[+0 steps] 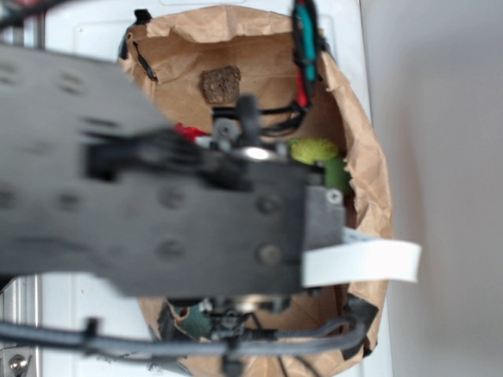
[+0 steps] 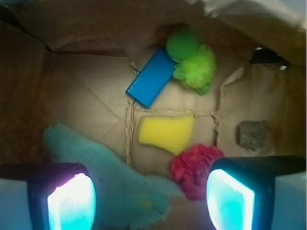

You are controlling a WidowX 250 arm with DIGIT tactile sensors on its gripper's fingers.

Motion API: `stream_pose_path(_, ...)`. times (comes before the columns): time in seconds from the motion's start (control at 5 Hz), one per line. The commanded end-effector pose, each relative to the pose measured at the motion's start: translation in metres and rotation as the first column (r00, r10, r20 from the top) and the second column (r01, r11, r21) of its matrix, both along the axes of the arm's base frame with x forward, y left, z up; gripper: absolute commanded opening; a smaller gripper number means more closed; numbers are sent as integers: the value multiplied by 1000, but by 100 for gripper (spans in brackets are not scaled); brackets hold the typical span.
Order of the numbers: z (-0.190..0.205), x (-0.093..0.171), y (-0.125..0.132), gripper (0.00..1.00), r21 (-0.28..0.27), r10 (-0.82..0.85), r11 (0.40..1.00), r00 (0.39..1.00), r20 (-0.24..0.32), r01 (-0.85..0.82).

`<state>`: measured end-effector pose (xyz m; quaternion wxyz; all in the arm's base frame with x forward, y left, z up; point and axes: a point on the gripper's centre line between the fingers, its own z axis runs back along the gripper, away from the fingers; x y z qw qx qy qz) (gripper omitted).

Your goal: Grab the blue cloth.

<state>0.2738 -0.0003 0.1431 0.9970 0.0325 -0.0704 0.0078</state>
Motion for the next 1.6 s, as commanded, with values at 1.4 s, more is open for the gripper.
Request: stream_pose_path(1.4,-54,6,-34,100,-187,-431,886,902,3,424)
